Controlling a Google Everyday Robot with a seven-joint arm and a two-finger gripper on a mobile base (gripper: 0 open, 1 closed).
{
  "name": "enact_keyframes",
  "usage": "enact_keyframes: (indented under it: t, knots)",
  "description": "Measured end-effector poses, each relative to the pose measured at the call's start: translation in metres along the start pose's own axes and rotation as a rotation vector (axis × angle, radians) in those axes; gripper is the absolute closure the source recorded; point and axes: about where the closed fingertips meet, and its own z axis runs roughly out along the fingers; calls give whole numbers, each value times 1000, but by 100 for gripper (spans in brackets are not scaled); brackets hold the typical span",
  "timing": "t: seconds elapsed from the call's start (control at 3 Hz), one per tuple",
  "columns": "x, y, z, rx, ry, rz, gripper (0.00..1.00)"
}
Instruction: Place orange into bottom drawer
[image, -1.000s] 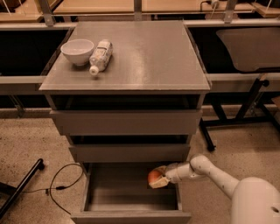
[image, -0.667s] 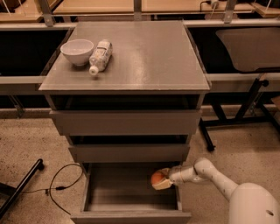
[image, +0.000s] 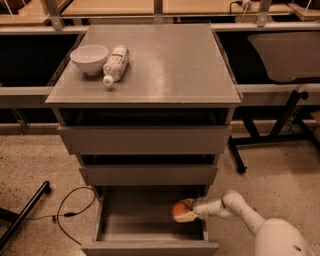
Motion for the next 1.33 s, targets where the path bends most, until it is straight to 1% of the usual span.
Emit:
enact_keyframes:
  t: [0.33,0.67,1.0,1.33]
  knots:
    - [2,8,9,14,-15,-10,100]
    - [-3,21,17,30,-19,-27,100]
    - [-5,36,32,43,-24,-47,100]
    - [-5,39,35,49,-26,-47,100]
